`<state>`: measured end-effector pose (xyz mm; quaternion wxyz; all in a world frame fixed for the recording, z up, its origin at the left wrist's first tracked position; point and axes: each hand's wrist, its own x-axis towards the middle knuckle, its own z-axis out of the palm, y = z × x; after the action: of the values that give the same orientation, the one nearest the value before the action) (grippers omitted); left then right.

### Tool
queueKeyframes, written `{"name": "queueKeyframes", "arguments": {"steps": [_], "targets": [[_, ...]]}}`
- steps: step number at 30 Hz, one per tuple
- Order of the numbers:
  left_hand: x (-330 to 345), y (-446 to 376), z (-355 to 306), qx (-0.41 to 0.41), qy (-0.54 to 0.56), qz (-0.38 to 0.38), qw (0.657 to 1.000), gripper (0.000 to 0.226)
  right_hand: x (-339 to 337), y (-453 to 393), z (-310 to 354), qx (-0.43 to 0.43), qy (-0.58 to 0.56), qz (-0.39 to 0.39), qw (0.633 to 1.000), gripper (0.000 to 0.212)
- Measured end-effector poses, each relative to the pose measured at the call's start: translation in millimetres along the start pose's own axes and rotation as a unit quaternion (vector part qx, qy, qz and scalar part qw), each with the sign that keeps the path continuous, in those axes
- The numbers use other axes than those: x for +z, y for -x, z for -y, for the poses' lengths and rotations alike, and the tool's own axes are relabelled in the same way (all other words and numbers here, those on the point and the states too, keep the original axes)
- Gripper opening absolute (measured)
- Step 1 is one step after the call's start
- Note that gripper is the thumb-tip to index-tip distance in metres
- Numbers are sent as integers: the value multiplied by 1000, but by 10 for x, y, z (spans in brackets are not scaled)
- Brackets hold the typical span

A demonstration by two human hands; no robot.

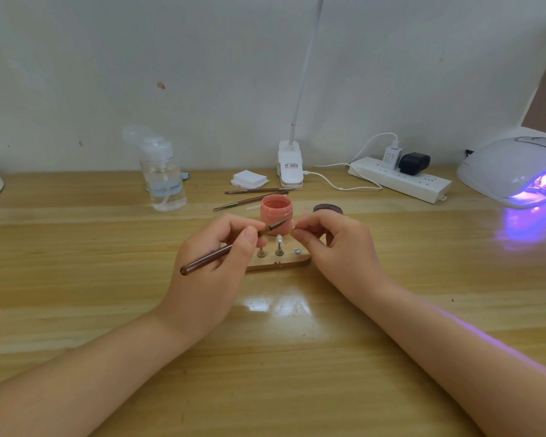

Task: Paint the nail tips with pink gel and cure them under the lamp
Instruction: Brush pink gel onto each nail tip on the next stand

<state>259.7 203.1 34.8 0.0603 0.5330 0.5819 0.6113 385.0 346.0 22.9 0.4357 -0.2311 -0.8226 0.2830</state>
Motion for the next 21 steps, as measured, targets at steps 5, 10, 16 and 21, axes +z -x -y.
{"name": "queueKeyframes", "arguments": {"steps": [5,10,16,21], "targets": [[-34,12,-21,18,17,-3,1000,17,1,1,7,-3,-5,-8,1000,2],[-6,4,-9,-6,7,5,1000,18,-6,2,6,-4,5,-2,1000,5],[-12,9,-13,6,2,-2,1000,17,-4,8,2,1,-4,-4,1000,2],[-50,-51,-81,-14,27,-2,1000,19,6,-3,-6,13,-12,-10,1000,3]]}}
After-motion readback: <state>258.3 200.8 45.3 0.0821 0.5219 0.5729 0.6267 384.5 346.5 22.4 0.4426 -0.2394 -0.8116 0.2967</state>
